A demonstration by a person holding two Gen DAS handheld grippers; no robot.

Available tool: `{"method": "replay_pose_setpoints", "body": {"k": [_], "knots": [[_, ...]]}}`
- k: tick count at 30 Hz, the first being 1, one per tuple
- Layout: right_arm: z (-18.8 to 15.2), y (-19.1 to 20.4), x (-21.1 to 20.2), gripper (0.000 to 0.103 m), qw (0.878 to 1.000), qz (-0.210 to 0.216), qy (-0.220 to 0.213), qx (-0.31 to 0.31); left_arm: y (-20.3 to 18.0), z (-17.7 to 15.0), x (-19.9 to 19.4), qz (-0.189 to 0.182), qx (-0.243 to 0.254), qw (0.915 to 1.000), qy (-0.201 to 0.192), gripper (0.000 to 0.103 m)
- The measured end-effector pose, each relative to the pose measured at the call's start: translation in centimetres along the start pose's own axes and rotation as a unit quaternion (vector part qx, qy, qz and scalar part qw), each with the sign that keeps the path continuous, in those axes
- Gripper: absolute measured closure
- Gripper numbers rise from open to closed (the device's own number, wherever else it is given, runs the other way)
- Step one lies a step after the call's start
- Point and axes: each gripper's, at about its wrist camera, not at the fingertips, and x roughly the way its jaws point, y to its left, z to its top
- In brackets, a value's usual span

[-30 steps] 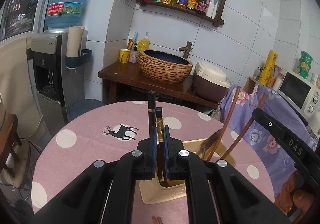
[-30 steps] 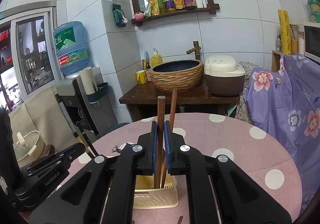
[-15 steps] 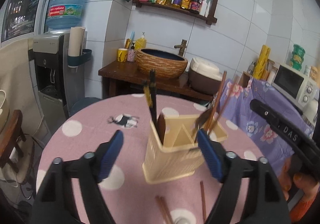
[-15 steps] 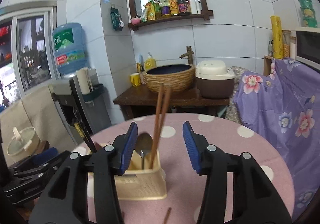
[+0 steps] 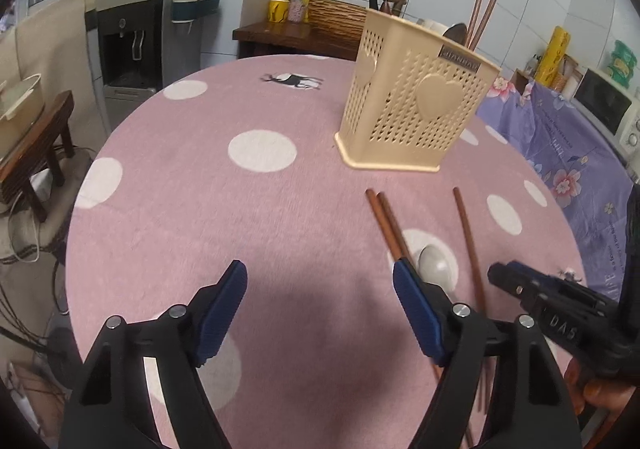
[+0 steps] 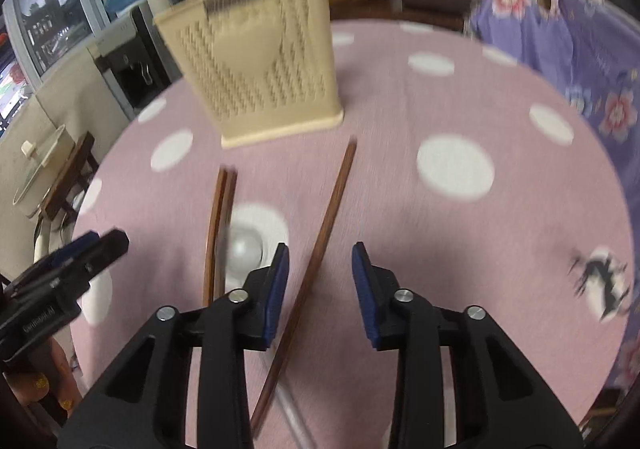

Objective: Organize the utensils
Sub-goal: 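Move both tools back down to the remaining chopsticks and spoon on the table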

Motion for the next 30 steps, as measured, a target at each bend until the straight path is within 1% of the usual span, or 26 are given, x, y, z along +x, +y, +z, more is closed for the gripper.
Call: {"method": "replay_pose_setpoints", "body": {"k": [2, 4, 6, 8, 10, 12, 14, 17, 21, 24, 30], "knots": [[-0.8, 0.3, 0.2, 0.072, 1.000, -0.009, 0.001, 0.002, -0.1, -0.6, -0.1, 0.001, 0.003, 1.0000, 0.002, 0.030], [-1.2, 0.7, 0.4, 0.076, 1.000, -0.008, 0.006, 0.002, -0.2, -1.2, -0.2, 0.004, 0.005, 1.0000, 0.003, 0.031], [-1.6, 1.3, 0.7, 0.081, 1.000, -0.010, 0.011, -0.004, -0.3, -1.4, -0.1, 0.006, 0.009, 0.9999, 0.004, 0.031], [-1.7, 1.6, 0.6, 0.085, 1.000, -0.021, 0.006, -0.006, -0.7, -1.7, 0.0, 0.000, 0.014, 0.9999, 0.010, 0.032], [-1.4, 1.2, 0.5, 0.093, 1.000, -0.022, 0.006, 0.002, -1.2, -2.0, 0.0, -0.002, 0.022, 0.9997, 0.014, 0.032], [-1.3, 0.7, 0.5, 0.096, 1.000, -0.015, 0.008, 0.011, -1.7, -2.4, 0.1, -0.006, 0.030, 0.9994, 0.020, 0.033], [-1.2, 0.0, 0.4, 0.096, 1.000, -0.006, 0.014, 0.024, -2.2, -2.8, 0.4, -0.014, 0.034, 0.9990, 0.028, 0.033], [-1.0, -1.2, -0.2, 0.097, 0.999, 0.012, 0.015, 0.044, -3.0, -3.1, 0.7, -0.023, 0.038, 0.9983, 0.036, 0.036], [-0.9, -3.0, -1.2, 0.097, 0.999, -0.003, 0.001, 0.052, -4.5, -3.6, 1.0, -0.032, 0.056, 0.9969, 0.046, 0.044], [-1.3, -4.1, -1.9, 0.096, 0.998, -0.015, -0.009, 0.054, -5.2, -4.0, 1.5, -0.032, 0.064, 0.9959, 0.055, 0.051], [-2.3, -4.1, -2.3, 0.096, 0.999, -0.031, -0.019, 0.039, -6.3, -4.0, 1.9, -0.012, 0.073, 0.9959, 0.053, 0.053]]}}
